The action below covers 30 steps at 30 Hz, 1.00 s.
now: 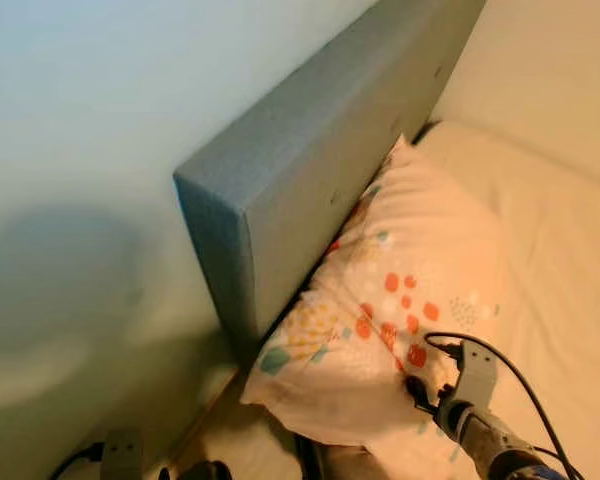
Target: Clean up the room
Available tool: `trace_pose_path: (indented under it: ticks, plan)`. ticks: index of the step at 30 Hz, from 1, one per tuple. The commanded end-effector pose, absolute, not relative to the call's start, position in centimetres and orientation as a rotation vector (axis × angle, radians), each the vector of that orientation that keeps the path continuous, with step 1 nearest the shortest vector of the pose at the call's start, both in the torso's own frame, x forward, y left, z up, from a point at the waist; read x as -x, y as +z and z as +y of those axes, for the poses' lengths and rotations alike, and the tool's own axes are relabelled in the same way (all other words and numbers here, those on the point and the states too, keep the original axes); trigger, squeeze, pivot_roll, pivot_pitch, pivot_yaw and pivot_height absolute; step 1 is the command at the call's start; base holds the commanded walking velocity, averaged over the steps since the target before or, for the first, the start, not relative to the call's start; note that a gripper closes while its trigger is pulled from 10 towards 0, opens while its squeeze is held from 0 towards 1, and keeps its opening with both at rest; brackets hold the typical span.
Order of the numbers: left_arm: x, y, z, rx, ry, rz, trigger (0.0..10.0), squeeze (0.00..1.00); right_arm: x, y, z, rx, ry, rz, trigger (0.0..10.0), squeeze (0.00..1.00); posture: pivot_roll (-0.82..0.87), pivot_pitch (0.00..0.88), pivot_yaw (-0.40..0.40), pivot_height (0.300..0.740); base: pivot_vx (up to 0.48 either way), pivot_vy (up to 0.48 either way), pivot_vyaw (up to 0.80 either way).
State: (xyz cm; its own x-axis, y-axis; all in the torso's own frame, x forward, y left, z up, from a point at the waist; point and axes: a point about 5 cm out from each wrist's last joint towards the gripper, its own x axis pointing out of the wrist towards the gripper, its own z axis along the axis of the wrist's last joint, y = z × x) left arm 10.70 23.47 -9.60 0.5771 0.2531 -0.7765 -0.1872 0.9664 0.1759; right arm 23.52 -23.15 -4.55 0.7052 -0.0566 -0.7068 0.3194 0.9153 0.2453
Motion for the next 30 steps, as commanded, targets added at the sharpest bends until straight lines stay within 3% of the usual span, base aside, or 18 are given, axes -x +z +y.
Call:
trace_pose_path:
  ticks: [1,4,9,17,22,24,25,26,27,30]
  plan:
    - [-8.2,-10.6,22.6,-0.071,0.234,1.017,10.0,0.0,-21.6,-5.8,-23.3,-0.413,-0.255,0.825,10.0,0.0,0.0,0.257,0.03,0.74,0.0,0.0,0.0]
    - [-7.5,-10.6,22.8,-0.076,0.233,1.016,10.0,0.0,-20.5,-6.2,-24.1,-0.46,-0.303,0.806,10.0,0.0,0.02,0.295,0.046,0.74,0.0,0.0,0.0]
    - [-5.2,-10.5,23.2,-0.088,0.221,1.01,10.0,0.0,-19.9,-5.8,-25.0,-0.697,-0.291,0.634,10.0,0.0,0.08,0.357,0.096,0.74,0.0,0.0,0.0]
    - [-3.1,-9.6,24.7,-0.115,0.24,0.949,10.0,0.0,-20.2,-5.7,-23.6,-0.895,-0.208,0.566,10.0,0.0,0.16,0.425,0.13,0.74,0.0,0.0,0.0]
    - [-3.6,-9.4,25.0,-0.113,0.247,0.917,10.0,0.0,-21.7,-5.0,-22.3,-0.887,-0.108,0.562,10.0,0.0,0.17,0.438,0.131,0.74,0.0,0.0,0.0]
    - [-4.2,-9.2,24.9,-0.11,0.244,0.885,10.0,0.0,-22.6,-4.7,-21.5,-0.804,-0.046,0.601,10.0,0.0,0.17,0.444,0.129,0.74,0.0,0.0,0.0]
    - [-4.5,-9.1,24.8,-0.106,0.243,0.872,10.0,0.0,-22.8,-4.7,-21.3,-0.733,-0.027,0.636,4.7,0.0,0.17,0.444,0.129,0.74,0.0,0.0,0.0]
    - [-4.5,-9.1,24.8,-0.106,0.243,0.872,10.0,0.0,-22.8,-4.7,-21.3,-0.733,-0.027,0.636,4.7,0.0,0.17,0.444,0.129,0.74,0.0,0.0,0.0]
    - [-4.8,-9.0,24.6,-0.101,0.239,0.857,10.0,0.0,-23.2,-4.5,-21.4,-0.629,-0.015,0.664,0.0,0.0,0.16,0.449,0.127,0.74,0.0,0.0,0.0]
    - [-5.2,-8.9,24.1,-0.093,0.225,0.832,10.0,0.0,-25.4,-2.8,-22.5,-0.534,-0.032,0.596,0.0,0.0,0.17,0.451,0.127,0.74,0.0,0.0,0.0]
